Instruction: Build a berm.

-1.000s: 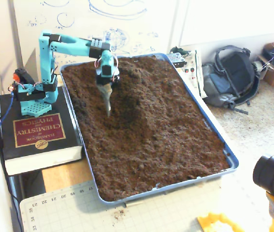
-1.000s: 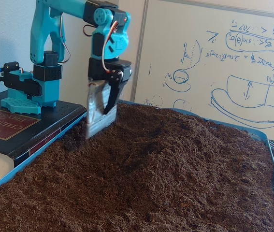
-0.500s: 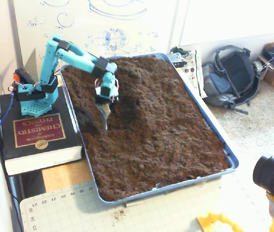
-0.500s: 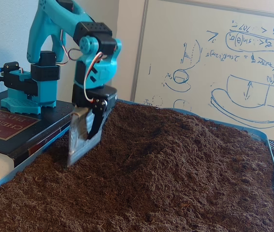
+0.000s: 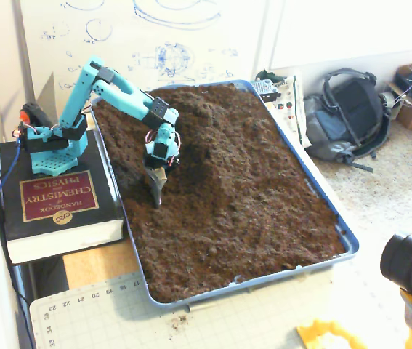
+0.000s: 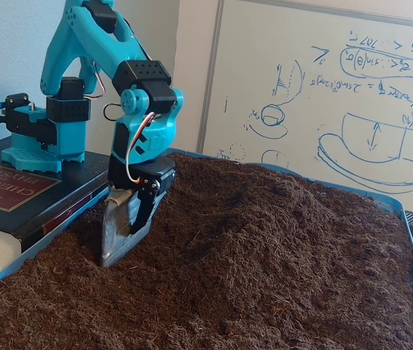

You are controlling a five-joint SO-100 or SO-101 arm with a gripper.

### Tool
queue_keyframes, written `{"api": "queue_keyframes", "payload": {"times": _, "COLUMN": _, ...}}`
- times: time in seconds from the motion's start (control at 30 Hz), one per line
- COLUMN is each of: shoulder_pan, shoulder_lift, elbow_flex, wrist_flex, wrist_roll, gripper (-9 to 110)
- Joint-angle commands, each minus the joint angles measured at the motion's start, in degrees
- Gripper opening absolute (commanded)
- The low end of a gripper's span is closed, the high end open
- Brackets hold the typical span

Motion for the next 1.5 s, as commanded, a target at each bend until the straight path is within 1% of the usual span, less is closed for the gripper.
{"api": "queue_keyframes", "payload": {"times": 0.0, "shoulder_pan": 0.4, "shoulder_lift": -1.4, "elbow_flex": -5.8, "wrist_flex": -2.4, "wrist_roll": -0.6, "gripper": 0}}
{"api": "queue_keyframes", "payload": {"times": 0.27, "shoulder_pan": 0.3, "shoulder_lift": -10.2, "elbow_flex": -20.6, "wrist_flex": -2.4, "wrist_roll": -0.6, "gripper": 0}}
{"api": "queue_keyframes", "payload": {"times": 0.6, "shoulder_pan": -3.1, "shoulder_lift": -10.5, "elbow_flex": -29.3, "wrist_flex": -2.0, "wrist_roll": -0.6, "gripper": 0}}
{"api": "queue_keyframes", "payload": {"times": 1.47, "shoulder_pan": -10.5, "shoulder_lift": 5.8, "elbow_flex": -30.9, "wrist_flex": -1.9, "wrist_roll": 0.3, "gripper": 0}}
